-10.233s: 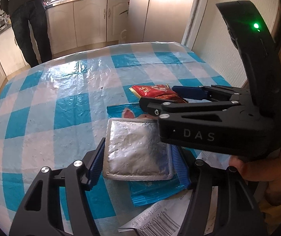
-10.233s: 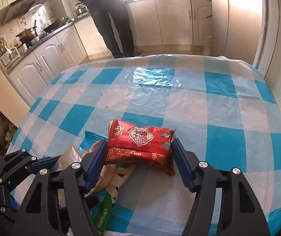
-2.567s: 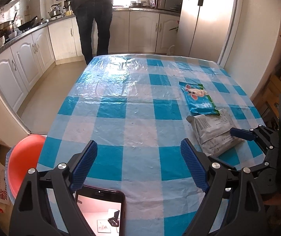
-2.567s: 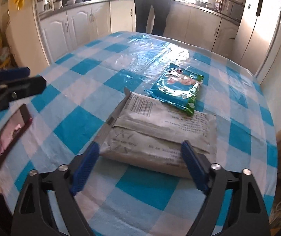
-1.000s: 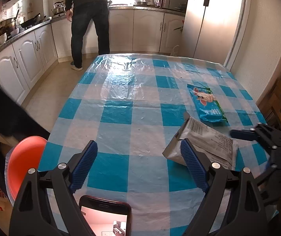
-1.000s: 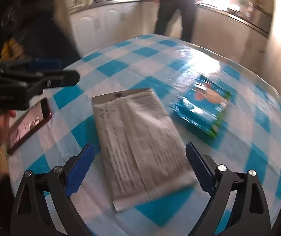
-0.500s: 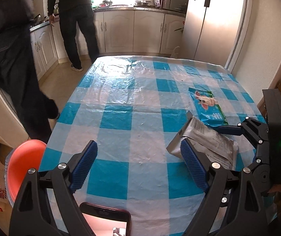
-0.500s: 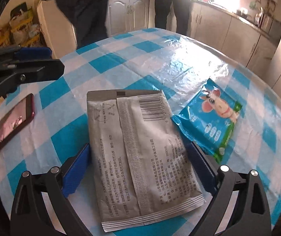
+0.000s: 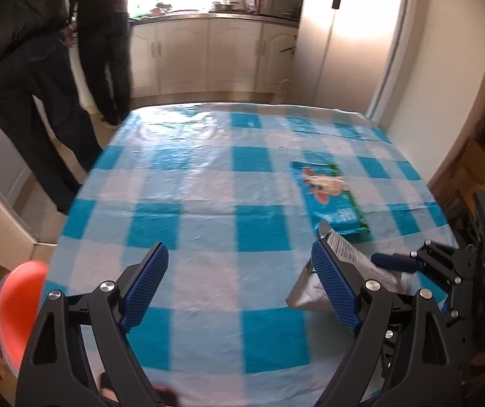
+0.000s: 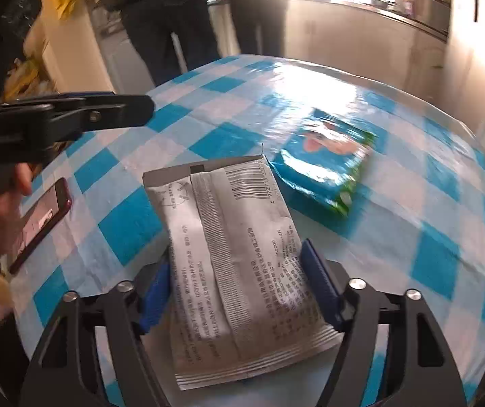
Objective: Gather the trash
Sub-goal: 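Grasp the blue wet-wipes pack with the left tool while the right tool holds the paper packet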
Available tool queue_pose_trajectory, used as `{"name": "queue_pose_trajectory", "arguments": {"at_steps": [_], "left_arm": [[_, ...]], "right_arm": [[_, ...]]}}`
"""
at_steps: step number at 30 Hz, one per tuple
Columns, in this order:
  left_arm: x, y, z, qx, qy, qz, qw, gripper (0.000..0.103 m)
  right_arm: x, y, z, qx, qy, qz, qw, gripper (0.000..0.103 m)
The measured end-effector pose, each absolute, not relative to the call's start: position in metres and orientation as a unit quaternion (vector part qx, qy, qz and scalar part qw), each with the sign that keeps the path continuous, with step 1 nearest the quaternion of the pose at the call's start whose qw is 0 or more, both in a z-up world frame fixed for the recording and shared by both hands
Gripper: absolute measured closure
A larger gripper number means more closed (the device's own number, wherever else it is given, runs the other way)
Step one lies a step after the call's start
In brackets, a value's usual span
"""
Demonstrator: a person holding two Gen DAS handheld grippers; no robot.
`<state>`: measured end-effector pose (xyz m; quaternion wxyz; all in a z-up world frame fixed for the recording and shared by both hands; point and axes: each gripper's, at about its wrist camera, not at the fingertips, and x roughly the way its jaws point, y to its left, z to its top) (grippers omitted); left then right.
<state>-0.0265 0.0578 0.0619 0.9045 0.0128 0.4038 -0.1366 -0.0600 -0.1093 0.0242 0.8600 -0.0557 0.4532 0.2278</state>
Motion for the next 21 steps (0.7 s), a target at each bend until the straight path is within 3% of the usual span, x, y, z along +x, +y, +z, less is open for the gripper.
{"name": "queue_pose_trajectory", "arguments": {"at_steps": [3, 13, 16, 20, 21], "left_arm": [[-0.018, 0.037, 0.061, 0.015, 0.405, -0.159, 0.9, 0.016], [0.01, -0.01, 0.046, 0.001, 0.436, -0.19, 0.88, 0.016], [0.019, -0.031, 0.04, 0.008, 0.445, -0.203, 0.872, 0.016], [0.032, -0.052, 0.029, 0.014, 0.457, -0.2, 0.866, 0.016], [0.034, -0.056, 0.027, 0.018, 0.46, -0.196, 0.866, 0.016]], "right_arm": [[-0.07, -0.133, 0.034, -0.016, 0.445, 0.193, 0.874, 0.05], [-0.071, -0.204, 0.039, 0.075, 0.441, 0.098, 0.889, 0.048], [-0.069, -0.223, 0.037, 0.098, 0.443, 0.081, 0.887, 0.04], [-0.069, -0.24, 0.033, 0.108, 0.45, 0.056, 0.885, 0.019], [-0.068, -0.244, 0.031, 0.108, 0.453, 0.05, 0.883, 0.019]]}}
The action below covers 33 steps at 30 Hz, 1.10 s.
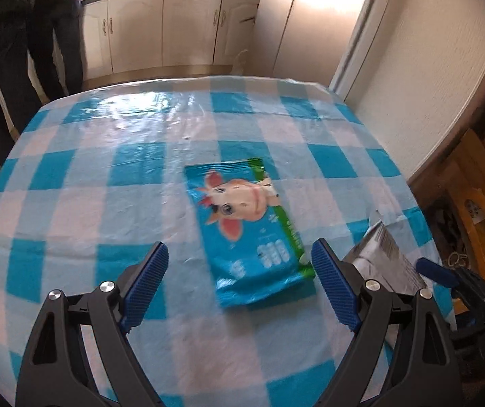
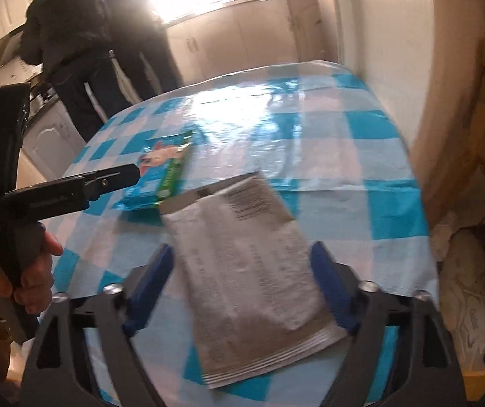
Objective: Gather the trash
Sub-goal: 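Grasp the blue wet-wipes pack with the left tool while the right tool holds the paper packet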
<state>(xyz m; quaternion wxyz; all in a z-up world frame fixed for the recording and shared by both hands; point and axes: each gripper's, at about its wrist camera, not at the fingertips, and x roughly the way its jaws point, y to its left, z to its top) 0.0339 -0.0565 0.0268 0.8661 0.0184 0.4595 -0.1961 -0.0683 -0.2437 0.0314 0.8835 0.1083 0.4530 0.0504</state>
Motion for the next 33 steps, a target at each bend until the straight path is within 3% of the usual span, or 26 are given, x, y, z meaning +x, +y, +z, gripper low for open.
{"name": "queue_pose_trajectory", "arguments": {"at_steps": [8, 16, 18, 22, 26, 30, 33], "left_arm": [[0.051, -0.084, 0.01, 0.052, 0.468, -0.18, 0.864, 0.016], [0.058, -0.097, -0.002, 0.089, 0.456, -0.15, 0.873, 0.017], [0.057, -0.095, 0.0, 0.087, 0.451, -0.149, 0.876, 0.029], [0.057, -0.092, 0.001, 0.086, 0.447, -0.148, 0.878, 0.037], [0.055, -0.088, 0.003, 0.081, 0.446, -0.149, 0.879, 0.041], [0.051, -0.081, 0.005, 0.073, 0.45, -0.148, 0.878, 0.043], [0.046, -0.072, 0.007, 0.063, 0.452, -0.15, 0.877, 0.044]], "right_arm": [[-0.057, -0.238, 0.022, 0.072, 0.472, 0.081, 0.875, 0.011], [-0.045, -0.219, 0.017, 0.034, 0.477, 0.091, 0.873, 0.009], [-0.043, -0.213, 0.015, 0.019, 0.48, 0.091, 0.873, 0.006], [-0.043, -0.203, 0.013, -0.013, 0.484, 0.083, 0.871, 0.005], [-0.044, -0.2, 0.011, -0.026, 0.484, 0.074, 0.871, 0.009], [-0.049, -0.209, 0.015, -0.013, 0.477, 0.067, 0.877, 0.024], [-0.051, -0.214, 0.017, -0.004, 0.475, 0.065, 0.877, 0.028]]}}
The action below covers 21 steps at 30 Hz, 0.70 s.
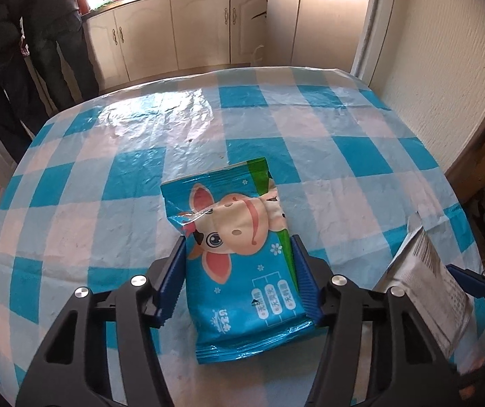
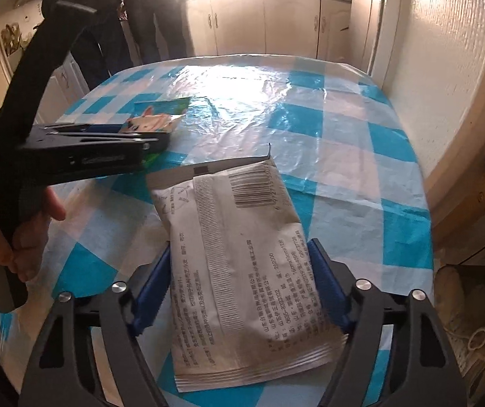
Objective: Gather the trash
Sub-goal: 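Grasp the blue wet-wipes pack with the left tool while the right tool holds the paper packet, then carry the paper packet and wet-wipes pack over the orange bucket with both tools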
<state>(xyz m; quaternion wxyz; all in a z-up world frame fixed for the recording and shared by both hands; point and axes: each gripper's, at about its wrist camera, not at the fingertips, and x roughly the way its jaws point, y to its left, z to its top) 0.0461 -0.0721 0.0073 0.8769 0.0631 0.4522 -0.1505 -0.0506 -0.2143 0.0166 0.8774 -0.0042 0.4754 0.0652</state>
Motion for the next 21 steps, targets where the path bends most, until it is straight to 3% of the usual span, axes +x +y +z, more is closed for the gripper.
{"name": "queue_pose_trajectory", "arguments": {"at_steps": [6, 21], "left_arm": [[0.03, -0.05, 0.013, 0.049, 0.451, -0.156, 0.877, 0.044], [-0.018, -0.004, 0.038, 0.022, 0.433, -0.177, 0.883, 0.044]], "right_arm": [[-0.059, -0.218, 0.021, 0.025, 0.464, 0.052, 0.884, 0.034], [-0.072, -0.212, 0.055, 0.087, 0.433, 0.053, 0.896, 0.036]]}}
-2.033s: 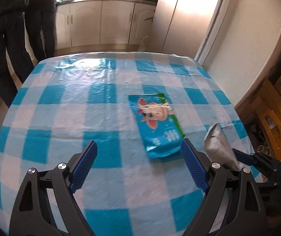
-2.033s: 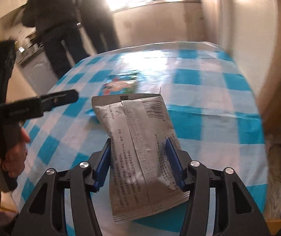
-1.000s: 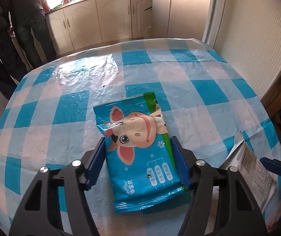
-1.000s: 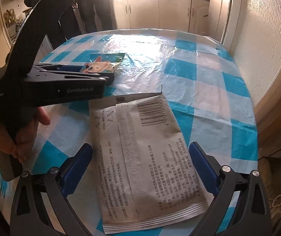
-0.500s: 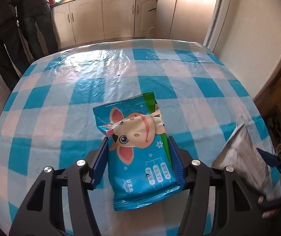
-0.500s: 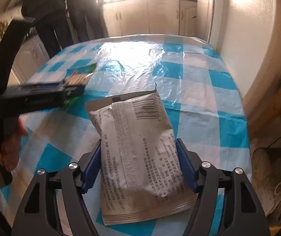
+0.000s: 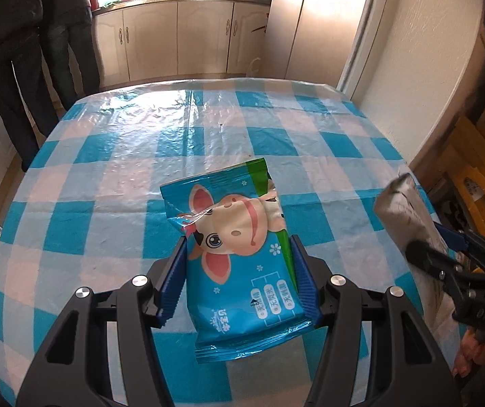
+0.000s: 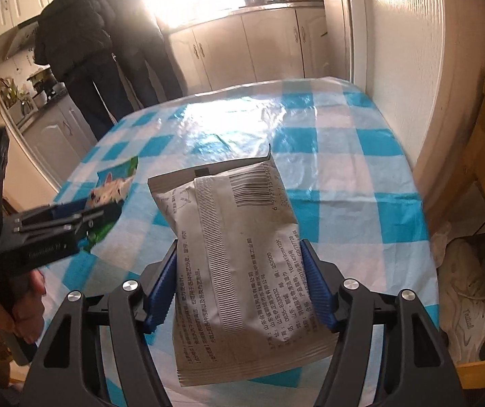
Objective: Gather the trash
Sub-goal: 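Carry the paper packet and wet-wipes pack over the orange bucket with both tools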
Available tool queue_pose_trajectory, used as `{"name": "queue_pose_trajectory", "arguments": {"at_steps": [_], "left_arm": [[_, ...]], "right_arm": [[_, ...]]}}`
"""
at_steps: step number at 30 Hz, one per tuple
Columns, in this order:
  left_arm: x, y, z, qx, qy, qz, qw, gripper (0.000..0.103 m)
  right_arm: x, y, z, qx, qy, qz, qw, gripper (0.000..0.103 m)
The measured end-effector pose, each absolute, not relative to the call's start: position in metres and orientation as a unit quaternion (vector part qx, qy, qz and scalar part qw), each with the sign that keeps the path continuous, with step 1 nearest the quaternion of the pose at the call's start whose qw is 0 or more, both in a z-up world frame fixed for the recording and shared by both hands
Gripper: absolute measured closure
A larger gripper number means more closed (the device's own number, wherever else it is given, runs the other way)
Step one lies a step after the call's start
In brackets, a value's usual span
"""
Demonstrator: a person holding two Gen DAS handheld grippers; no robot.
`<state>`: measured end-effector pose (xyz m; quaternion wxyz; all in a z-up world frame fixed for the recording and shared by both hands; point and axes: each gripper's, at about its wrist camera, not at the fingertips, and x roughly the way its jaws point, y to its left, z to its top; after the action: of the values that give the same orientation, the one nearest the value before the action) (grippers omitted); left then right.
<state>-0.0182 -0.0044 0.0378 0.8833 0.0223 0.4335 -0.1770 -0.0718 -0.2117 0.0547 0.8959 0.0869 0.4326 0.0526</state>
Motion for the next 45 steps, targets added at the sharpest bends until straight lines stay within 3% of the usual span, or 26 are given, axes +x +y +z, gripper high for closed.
{"name": "queue_pose_trajectory", "arguments": {"at_steps": [12, 25, 38, 45], "left_arm": [[-0.042, 0.062, 0.067, -0.015, 0.407, -0.143, 0.902, 0.044], [-0.069, 0.194, 0.081, -0.062, 0.389, -0.027, 0.919, 0.044], [-0.097, 0.322, 0.05, -0.117, 0.405, 0.093, 0.902, 0.044], [-0.099, 0.354, 0.026, -0.141, 0.424, 0.114, 0.887, 0.044]], "right_arm": [[-0.057, -0.153, 0.081, 0.069, 0.425, 0.116, 0.895, 0.036], [-0.022, -0.015, 0.11, -0.004, 0.426, 0.25, 0.869, 0.035], [0.005, 0.124, 0.101, -0.081, 0.443, 0.362, 0.816, 0.035], [0.016, 0.194, 0.086, -0.129, 0.465, 0.398, 0.78, 0.035]]}}
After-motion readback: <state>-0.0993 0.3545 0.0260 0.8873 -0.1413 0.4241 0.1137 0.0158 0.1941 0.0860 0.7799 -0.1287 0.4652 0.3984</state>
